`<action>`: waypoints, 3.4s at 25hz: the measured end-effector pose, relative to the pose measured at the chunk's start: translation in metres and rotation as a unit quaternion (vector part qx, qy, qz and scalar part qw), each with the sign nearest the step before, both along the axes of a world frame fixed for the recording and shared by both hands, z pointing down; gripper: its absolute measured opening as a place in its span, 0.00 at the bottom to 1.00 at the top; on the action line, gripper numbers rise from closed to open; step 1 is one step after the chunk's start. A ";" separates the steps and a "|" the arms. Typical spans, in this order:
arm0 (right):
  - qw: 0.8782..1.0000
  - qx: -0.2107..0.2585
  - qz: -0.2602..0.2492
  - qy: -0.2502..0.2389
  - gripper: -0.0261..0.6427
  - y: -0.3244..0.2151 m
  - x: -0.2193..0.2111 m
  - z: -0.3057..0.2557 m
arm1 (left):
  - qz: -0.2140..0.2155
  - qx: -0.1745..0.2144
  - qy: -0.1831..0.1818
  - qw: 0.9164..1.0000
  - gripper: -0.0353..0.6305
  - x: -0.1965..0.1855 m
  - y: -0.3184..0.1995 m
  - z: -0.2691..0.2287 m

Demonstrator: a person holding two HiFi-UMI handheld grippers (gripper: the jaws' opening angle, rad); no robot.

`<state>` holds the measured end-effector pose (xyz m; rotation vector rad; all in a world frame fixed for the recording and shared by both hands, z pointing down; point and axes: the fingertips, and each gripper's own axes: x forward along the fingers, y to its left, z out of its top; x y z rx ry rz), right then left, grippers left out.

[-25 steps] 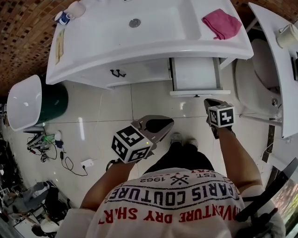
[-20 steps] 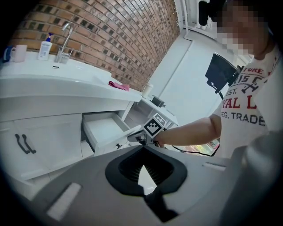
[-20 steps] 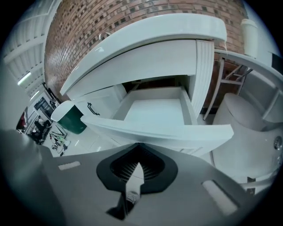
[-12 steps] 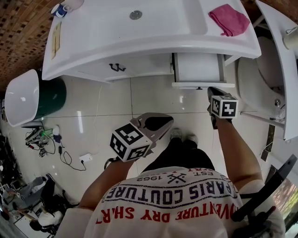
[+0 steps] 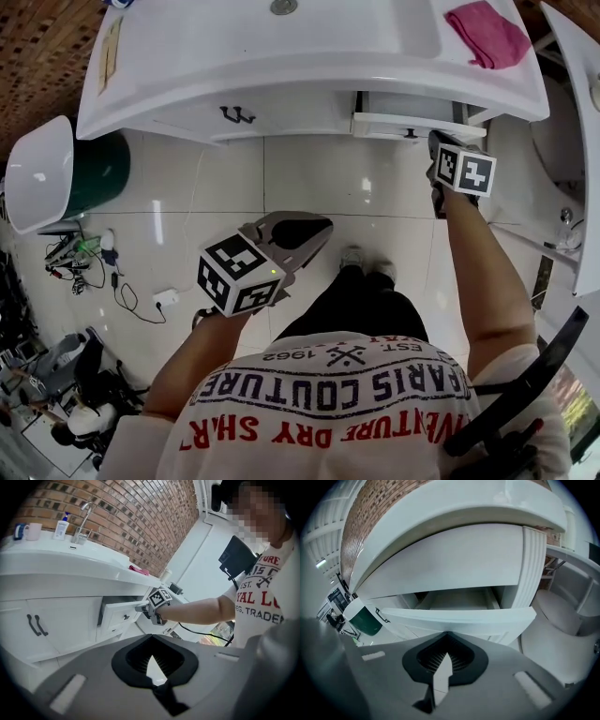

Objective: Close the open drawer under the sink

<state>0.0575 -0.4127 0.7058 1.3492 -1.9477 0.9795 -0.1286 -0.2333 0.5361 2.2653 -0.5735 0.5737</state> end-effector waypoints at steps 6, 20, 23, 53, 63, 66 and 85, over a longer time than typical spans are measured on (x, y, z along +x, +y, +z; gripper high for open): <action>1.000 0.011 0.014 -0.015 0.05 -0.041 0.001 -0.004 | -0.023 -0.007 -0.017 1.000 0.03 -0.016 -0.001 0.010; 0.997 -0.003 -0.064 -0.045 0.05 -0.036 -0.019 -0.013 | -0.016 -0.002 -0.011 1.000 0.03 -0.008 0.004 0.008; 0.991 -0.014 -0.121 -0.055 0.05 0.003 -0.027 -0.028 | -0.006 0.011 -0.001 1.000 0.03 0.001 0.002 -0.001; 0.910 0.208 -0.311 -0.177 0.05 0.465 -0.003 -0.339 | 0.008 0.199 0.064 0.978 0.03 0.149 0.293 -0.169; 0.892 0.263 -0.312 -0.192 0.05 0.621 0.058 -0.412 | 0.012 0.272 0.049 0.961 0.03 0.203 0.447 -0.249; 0.890 0.273 -0.313 -0.191 0.05 0.642 0.062 -0.421 | 0.005 0.283 0.041 0.958 0.03 0.208 0.462 -0.257; 0.891 0.268 -0.320 -0.178 0.05 0.665 0.065 -0.410 | 0.009 0.280 0.044 0.959 0.03 0.218 0.489 -0.243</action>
